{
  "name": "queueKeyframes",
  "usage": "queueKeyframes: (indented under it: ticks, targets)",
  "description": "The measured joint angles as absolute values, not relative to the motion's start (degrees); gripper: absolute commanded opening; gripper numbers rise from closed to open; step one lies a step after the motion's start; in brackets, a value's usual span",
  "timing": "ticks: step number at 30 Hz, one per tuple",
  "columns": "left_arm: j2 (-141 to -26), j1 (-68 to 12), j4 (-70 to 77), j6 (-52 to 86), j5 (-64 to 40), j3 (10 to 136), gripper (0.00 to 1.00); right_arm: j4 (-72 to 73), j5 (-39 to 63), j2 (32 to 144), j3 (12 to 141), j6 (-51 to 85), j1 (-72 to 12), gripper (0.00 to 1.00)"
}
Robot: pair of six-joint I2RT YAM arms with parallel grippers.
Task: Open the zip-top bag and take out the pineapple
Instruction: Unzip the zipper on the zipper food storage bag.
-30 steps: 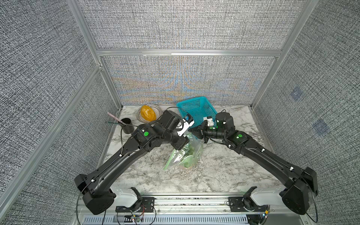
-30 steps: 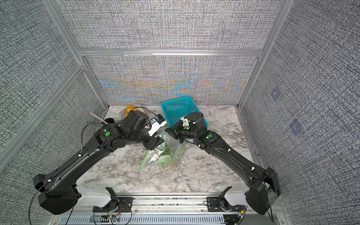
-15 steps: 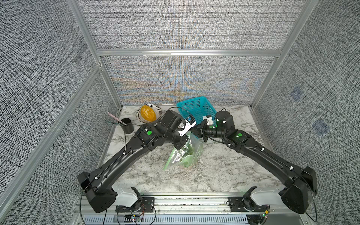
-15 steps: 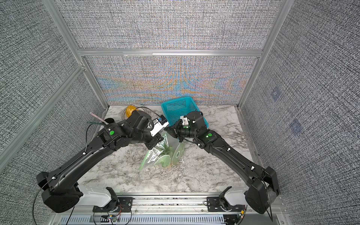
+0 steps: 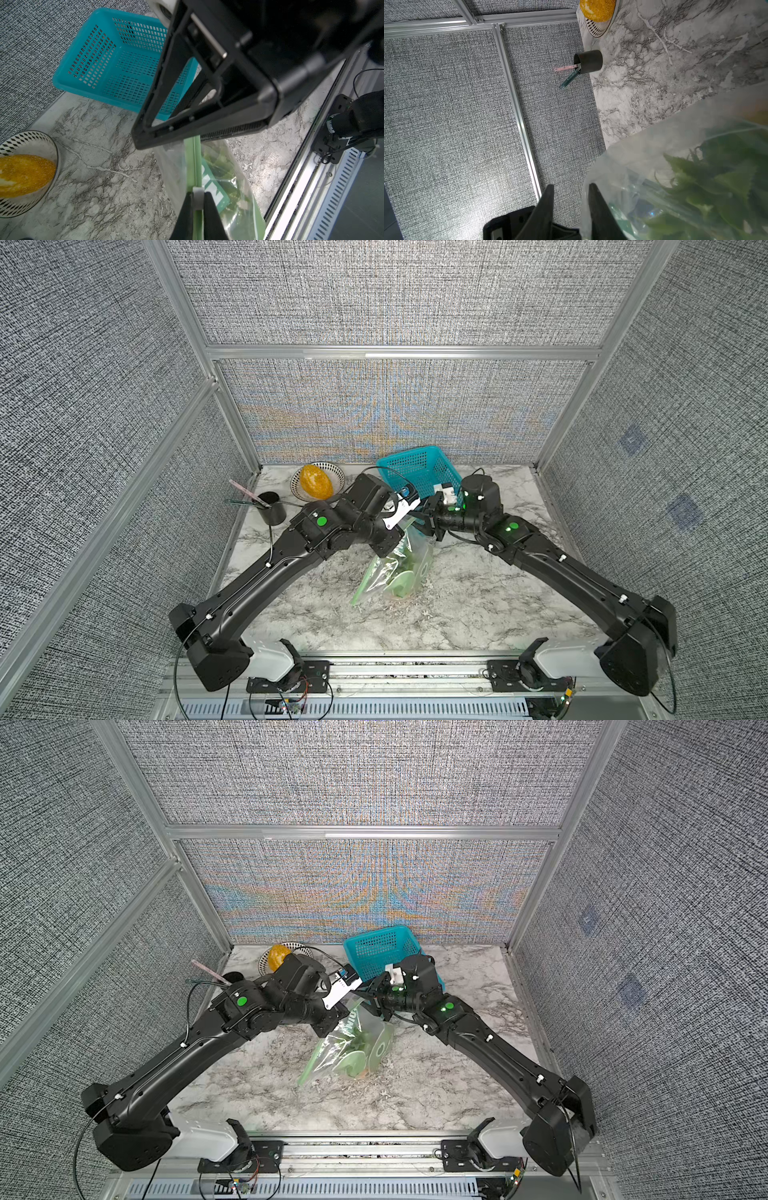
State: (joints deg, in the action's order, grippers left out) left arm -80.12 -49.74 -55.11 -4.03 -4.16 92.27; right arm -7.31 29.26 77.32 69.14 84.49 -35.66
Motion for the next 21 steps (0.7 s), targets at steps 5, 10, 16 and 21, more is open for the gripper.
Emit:
queueKeyframes:
  ticks: [5, 10, 16, 21]
  targets:
    - [-80.4, -49.7, -54.8, -4.0, -4.0, 92.4, 0.05, -10.6, 30.2, 77.3, 70.9, 80.9, -34.0, 0.42]
    - [-81.0, -49.7, -54.4, -4.0, -4.0, 92.8, 0.04, -15.2, 31.8, 77.8, 73.0, 76.1, -32.1, 0.47]
    - [-81.7, -49.7, -53.9, -3.9, -4.0, 93.9, 0.03, -22.7, 33.1, 80.1, 80.0, 65.5, -28.8, 0.50]
    - [-82.0, -49.7, -53.9, -3.4, -4.1, 94.2, 0.03, -25.8, 35.1, 80.9, 82.5, 54.0, -26.0, 0.52]
